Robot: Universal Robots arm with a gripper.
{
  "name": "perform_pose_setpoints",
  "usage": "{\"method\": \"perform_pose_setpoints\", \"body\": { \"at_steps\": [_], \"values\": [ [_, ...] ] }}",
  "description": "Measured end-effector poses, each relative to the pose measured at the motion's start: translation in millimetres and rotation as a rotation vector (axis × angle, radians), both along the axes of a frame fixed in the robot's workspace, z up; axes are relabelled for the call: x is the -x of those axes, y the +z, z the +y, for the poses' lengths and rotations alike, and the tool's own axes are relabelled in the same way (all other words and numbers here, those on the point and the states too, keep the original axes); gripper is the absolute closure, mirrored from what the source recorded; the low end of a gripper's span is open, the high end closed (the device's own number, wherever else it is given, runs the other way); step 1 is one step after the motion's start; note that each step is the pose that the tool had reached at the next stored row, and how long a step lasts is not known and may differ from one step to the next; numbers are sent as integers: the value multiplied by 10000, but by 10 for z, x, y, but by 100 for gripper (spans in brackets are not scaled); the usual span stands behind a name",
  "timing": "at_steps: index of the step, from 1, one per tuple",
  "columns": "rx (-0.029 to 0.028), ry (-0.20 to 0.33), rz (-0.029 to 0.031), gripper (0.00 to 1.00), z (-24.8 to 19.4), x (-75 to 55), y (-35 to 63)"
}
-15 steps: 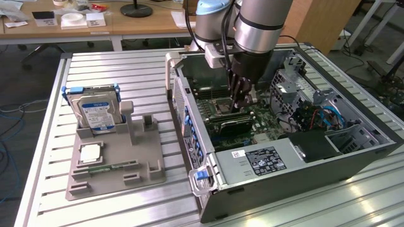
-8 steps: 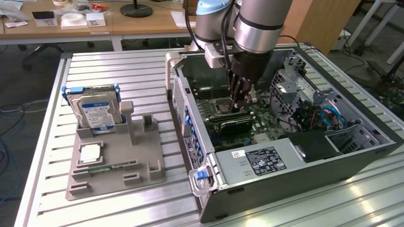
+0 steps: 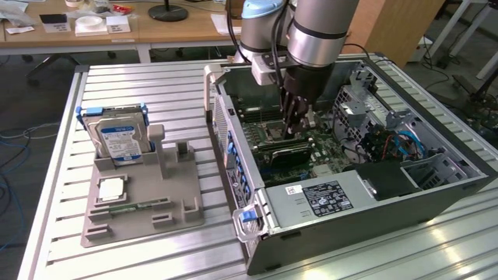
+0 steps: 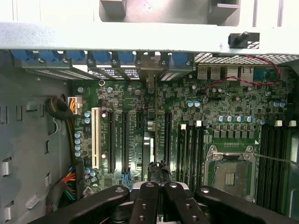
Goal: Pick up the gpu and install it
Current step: 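Press down on the gpu until it lock into place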
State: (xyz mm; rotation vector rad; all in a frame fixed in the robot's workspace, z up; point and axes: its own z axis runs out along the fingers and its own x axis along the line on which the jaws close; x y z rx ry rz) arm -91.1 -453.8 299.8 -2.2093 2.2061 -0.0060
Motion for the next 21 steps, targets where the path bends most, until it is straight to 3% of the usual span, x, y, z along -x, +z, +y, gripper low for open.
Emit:
{"method": "perform_pose_setpoints", "body": {
  "at_steps": [21],
  "values": [
    [1,-4,-1,90,1,-55,-100]
  ]
}}
